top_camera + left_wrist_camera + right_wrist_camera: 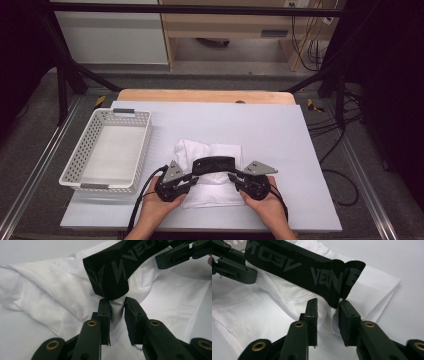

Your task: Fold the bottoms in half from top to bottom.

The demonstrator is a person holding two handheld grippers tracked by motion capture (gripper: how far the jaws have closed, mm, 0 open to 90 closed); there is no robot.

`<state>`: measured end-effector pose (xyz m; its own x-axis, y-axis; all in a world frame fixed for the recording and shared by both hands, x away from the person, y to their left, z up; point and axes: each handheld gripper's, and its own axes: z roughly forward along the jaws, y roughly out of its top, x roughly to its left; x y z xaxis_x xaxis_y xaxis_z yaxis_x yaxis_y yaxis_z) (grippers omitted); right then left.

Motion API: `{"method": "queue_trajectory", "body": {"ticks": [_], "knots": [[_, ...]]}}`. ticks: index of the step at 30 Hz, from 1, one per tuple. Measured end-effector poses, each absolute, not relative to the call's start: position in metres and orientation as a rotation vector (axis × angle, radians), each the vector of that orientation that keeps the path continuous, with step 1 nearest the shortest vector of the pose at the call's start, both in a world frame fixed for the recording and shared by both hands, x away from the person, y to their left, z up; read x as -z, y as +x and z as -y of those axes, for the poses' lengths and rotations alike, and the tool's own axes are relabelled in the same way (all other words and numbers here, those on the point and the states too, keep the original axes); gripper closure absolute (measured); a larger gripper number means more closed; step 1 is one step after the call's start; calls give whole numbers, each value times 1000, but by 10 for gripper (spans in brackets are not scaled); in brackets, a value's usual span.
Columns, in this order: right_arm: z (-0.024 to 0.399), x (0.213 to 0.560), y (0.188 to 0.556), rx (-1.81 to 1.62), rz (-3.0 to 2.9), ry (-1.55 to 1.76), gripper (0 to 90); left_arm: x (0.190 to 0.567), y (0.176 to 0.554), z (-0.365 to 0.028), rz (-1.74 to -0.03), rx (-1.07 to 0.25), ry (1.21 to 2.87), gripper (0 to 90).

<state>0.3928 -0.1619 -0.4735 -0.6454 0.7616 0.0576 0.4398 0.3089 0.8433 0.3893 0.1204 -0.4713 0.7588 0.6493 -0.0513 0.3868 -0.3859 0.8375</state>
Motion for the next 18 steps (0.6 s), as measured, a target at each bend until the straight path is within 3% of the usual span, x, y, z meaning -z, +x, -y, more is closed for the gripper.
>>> {"method": "queue_trajectory", "body": {"ticks": [5,18], "knots": [[161,474,383,-1254,-2265,1038,612,473,382,-119,-758,-362,2032,701],[161,475,373,-1221,-2305,1013,528,477,369,-128,-785,-356,2047,676]]}}
